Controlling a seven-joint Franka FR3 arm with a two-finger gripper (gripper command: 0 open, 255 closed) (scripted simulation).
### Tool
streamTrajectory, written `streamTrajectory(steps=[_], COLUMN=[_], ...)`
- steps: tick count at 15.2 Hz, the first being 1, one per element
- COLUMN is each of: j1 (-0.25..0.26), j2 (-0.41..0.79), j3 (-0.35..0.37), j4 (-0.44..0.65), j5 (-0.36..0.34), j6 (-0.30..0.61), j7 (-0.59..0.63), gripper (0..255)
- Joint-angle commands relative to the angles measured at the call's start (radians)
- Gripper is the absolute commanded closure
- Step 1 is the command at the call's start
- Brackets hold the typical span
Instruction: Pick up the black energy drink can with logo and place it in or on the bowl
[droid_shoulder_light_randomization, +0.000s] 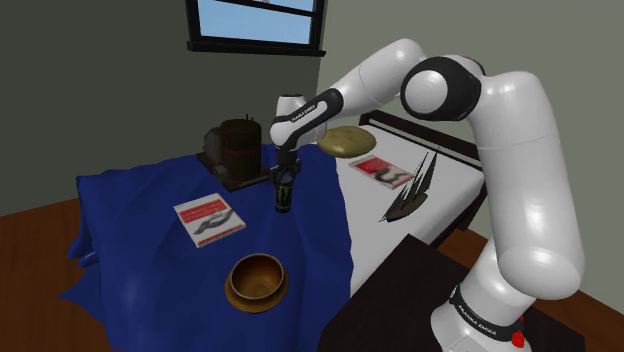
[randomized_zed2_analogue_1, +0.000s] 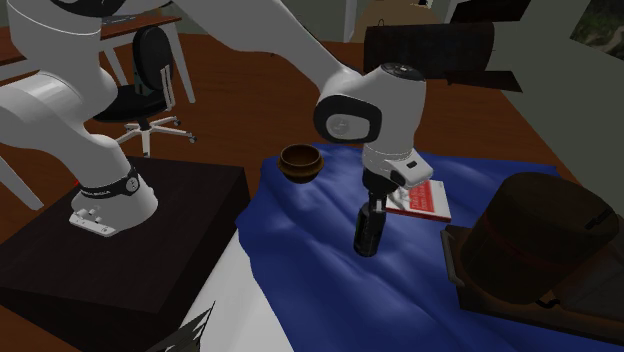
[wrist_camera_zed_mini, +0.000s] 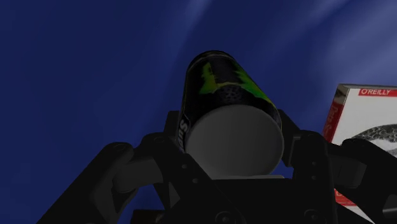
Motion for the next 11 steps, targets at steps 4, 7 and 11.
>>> streamTrajectory(steps=[4, 7, 11], j1=[0.001, 0.002, 0.002], j2=[-0.042, -0.065, -0.093], j3=[-0.002, -0.002, -0.004], j4=[0.006, 0.013, 0.026], j5=[-0.002, -0.004, -0.005], j6=[-0.048, -0.078, -0.118], j7=[0.001, 0.002, 0.003], gripper=[255, 255, 255])
